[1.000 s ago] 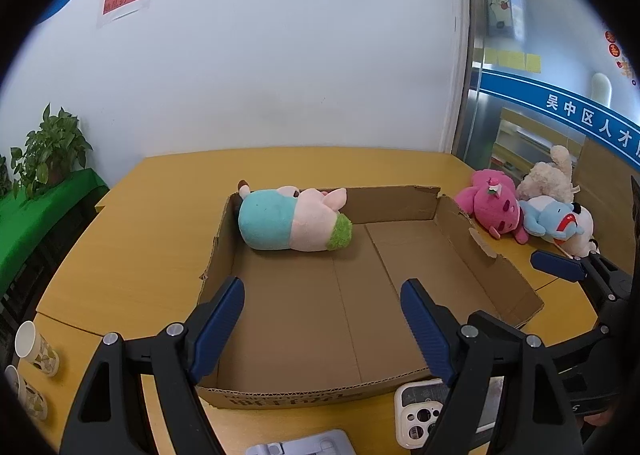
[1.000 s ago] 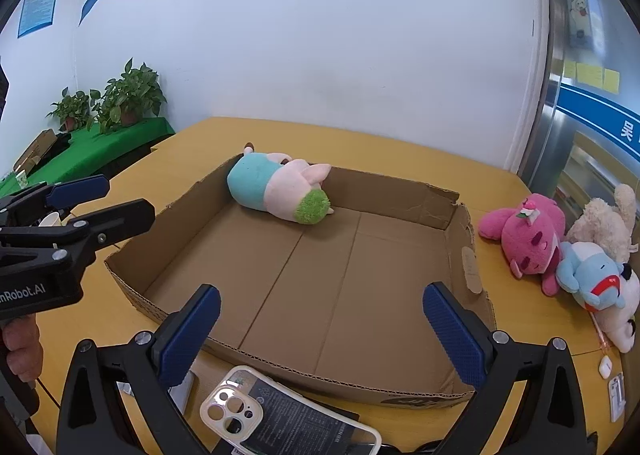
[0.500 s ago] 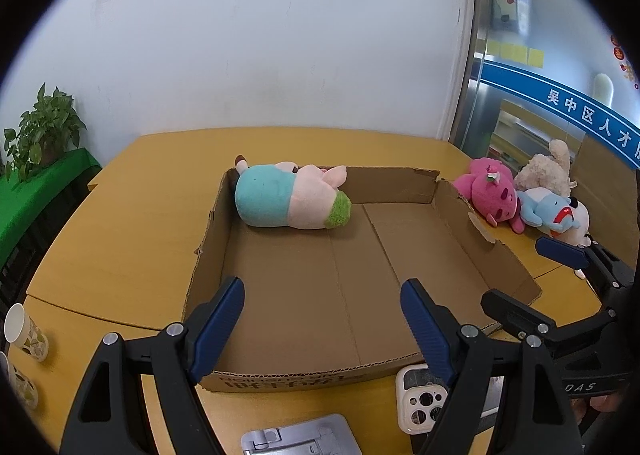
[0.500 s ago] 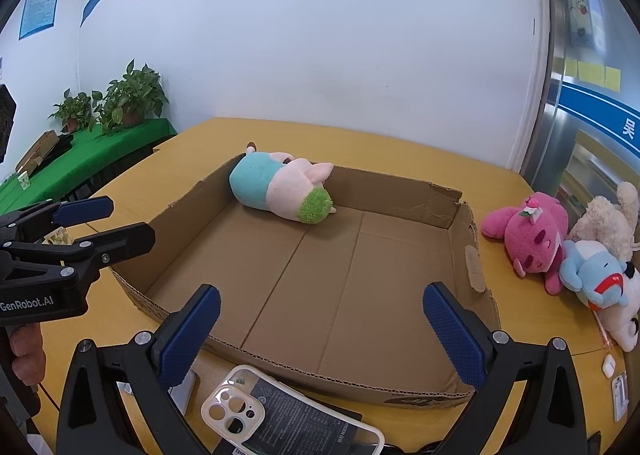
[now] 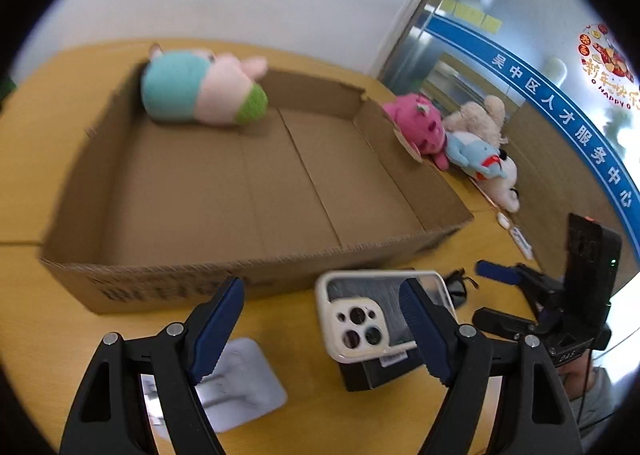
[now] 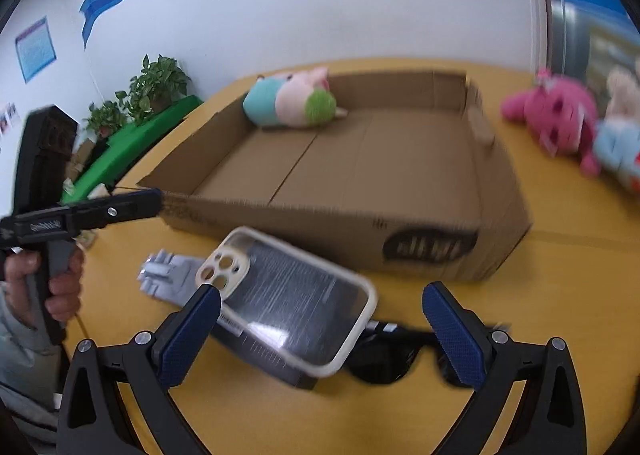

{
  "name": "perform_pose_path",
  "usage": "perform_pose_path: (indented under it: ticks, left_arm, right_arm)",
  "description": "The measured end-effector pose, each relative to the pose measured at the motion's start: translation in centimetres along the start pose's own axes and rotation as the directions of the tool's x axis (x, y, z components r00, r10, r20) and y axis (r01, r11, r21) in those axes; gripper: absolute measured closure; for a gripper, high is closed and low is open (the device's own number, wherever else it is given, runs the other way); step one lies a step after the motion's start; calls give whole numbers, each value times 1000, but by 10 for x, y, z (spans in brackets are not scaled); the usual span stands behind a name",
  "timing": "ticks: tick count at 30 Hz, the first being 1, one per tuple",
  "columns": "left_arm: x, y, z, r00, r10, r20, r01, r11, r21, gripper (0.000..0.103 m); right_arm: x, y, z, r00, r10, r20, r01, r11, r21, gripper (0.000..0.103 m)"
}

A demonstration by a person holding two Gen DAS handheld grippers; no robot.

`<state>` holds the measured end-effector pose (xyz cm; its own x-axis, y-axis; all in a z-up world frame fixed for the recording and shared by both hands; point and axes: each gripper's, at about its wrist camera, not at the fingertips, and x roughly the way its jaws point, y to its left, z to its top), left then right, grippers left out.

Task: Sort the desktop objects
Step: 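Move the right tool down to the clear phone case and grasp its rim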

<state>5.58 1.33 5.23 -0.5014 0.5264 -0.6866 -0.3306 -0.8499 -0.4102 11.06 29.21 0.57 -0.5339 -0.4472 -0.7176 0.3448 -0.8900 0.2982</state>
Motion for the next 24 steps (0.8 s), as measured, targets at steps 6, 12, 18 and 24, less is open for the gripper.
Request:
perform_pose_path:
  ticks: [6,12,18,24]
  left_arm:
    - [41,4,0,990,-95,-101,91,995,-45,30]
    - [71,2,-3,968,-158,-193,144,986,-87,55]
    - [64,-4,-4,972,-174,-155,163,983,-79,59]
    - [8,-24,-11,990,-142,7,142,989,50,60]
  right_arm:
    - [28,-4,5,994,84,-73,-83,996,21,4]
    - [53,-13,3,982,72,-175,-58,995,83,18]
    - [38,-7,2,991,55,-118,-48,997,61,39]
    - [7,17,5,998,55,-10,-55,997,-53,49]
